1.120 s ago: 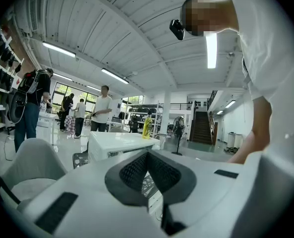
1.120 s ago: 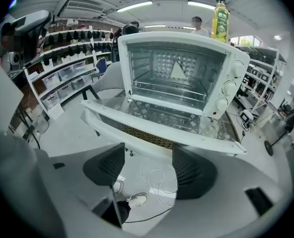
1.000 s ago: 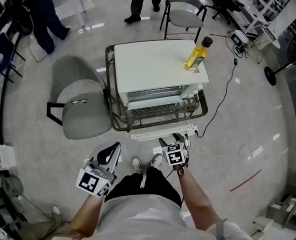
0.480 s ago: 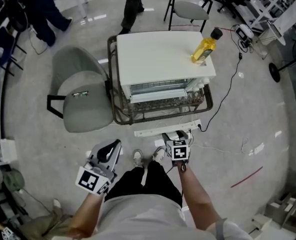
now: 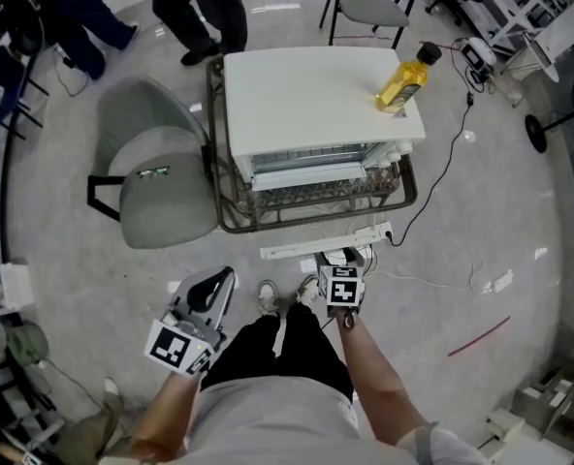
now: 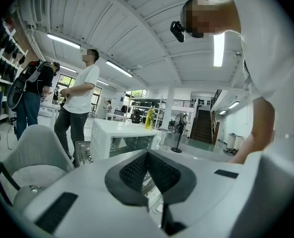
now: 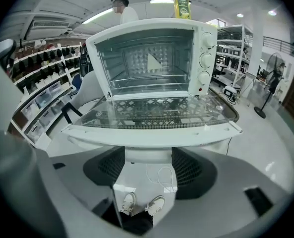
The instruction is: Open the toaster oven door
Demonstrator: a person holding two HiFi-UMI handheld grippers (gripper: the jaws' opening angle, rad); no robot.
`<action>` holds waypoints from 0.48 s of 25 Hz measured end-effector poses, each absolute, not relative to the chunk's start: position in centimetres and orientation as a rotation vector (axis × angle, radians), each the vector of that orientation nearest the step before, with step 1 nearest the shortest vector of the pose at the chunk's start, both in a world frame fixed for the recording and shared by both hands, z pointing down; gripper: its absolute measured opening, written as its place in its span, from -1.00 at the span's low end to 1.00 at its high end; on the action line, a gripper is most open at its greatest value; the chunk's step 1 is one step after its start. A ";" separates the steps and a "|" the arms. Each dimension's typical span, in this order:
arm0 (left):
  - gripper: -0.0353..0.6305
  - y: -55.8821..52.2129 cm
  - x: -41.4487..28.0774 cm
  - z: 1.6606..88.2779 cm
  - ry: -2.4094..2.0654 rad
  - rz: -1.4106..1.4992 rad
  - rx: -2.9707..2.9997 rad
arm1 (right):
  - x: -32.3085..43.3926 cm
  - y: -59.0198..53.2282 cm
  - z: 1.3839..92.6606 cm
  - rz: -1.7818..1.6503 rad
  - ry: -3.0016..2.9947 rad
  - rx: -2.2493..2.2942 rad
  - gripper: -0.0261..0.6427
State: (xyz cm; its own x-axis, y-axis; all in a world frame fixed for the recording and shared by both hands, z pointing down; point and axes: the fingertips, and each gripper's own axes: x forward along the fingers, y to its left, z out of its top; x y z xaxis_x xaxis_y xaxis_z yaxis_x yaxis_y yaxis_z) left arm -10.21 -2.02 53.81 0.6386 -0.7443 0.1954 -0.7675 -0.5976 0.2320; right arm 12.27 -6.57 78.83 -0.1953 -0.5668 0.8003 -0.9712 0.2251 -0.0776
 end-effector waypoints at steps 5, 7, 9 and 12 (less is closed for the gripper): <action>-0.85 -1.8 -10.2 54.4 -1.217 0.123 2.554 | 12.3 -6.3 79.2 0.797 -1.823 1.452 -0.01; -0.85 -1.8 -10.2 54.6 -1.217 0.125 2.538 | 12.4 -6.2 79.6 0.801 -1.817 1.446 -0.01; -0.85 -1.8 -10.4 54.8 -1.224 0.128 2.536 | 12.4 -6.1 80.2 0.808 -1.806 1.431 -0.01; -0.85 -1.7 -10.6 55.2 -1.230 0.133 2.525 | 12.4 -5.8 81.4 0.826 -1.791 1.415 -0.01</action>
State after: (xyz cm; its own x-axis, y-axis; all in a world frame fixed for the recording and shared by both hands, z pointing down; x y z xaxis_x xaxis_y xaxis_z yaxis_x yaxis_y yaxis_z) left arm -10.58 -1.68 55.20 0.6234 -0.7490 0.2245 -0.7797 -0.5737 0.2511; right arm 12.41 -5.83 81.36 -0.1589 -0.5323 0.8315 -0.9780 0.2001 -0.0588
